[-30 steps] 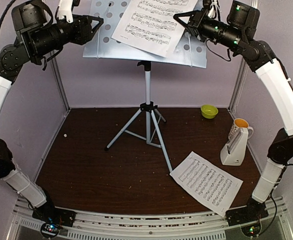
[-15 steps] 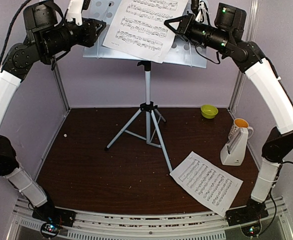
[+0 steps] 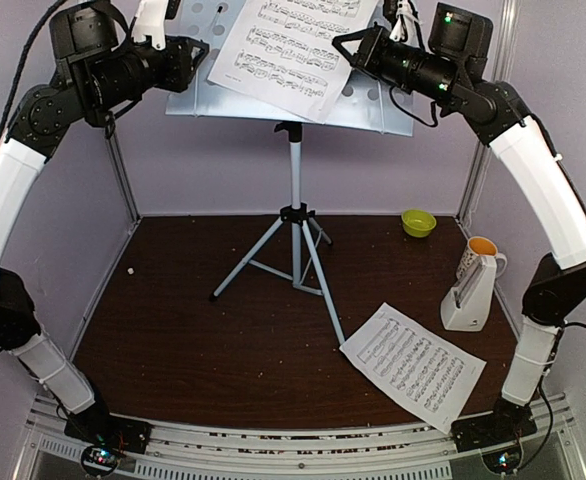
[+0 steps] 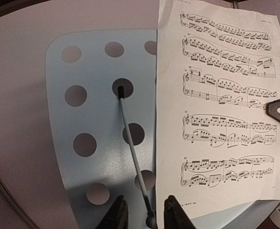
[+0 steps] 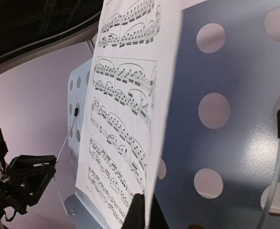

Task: Set up the instrument practice props

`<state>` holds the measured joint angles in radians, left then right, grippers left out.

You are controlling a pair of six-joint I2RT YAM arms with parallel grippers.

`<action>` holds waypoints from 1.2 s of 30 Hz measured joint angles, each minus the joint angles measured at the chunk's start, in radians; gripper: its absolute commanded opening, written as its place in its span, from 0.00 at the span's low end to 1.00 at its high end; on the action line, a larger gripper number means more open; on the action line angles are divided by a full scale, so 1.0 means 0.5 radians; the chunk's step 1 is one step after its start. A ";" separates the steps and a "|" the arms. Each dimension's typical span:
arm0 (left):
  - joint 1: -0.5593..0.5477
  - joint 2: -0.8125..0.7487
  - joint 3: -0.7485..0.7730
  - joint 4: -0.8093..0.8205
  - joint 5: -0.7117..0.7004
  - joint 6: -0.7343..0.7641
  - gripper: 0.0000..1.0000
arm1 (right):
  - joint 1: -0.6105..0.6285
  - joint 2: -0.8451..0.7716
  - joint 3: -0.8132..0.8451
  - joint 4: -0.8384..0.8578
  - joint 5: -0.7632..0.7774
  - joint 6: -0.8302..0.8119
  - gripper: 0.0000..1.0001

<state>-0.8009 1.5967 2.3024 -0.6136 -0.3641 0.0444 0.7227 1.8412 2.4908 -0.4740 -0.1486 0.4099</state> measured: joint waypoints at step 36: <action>0.005 -0.291 -0.730 0.721 0.083 0.063 0.00 | 0.245 0.100 0.051 0.117 0.404 -0.565 0.02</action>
<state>-0.7982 1.4513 1.9373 -0.2531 -0.3225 0.0757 0.8452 1.8912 2.5164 -0.4152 0.0536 0.1276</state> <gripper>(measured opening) 0.011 0.009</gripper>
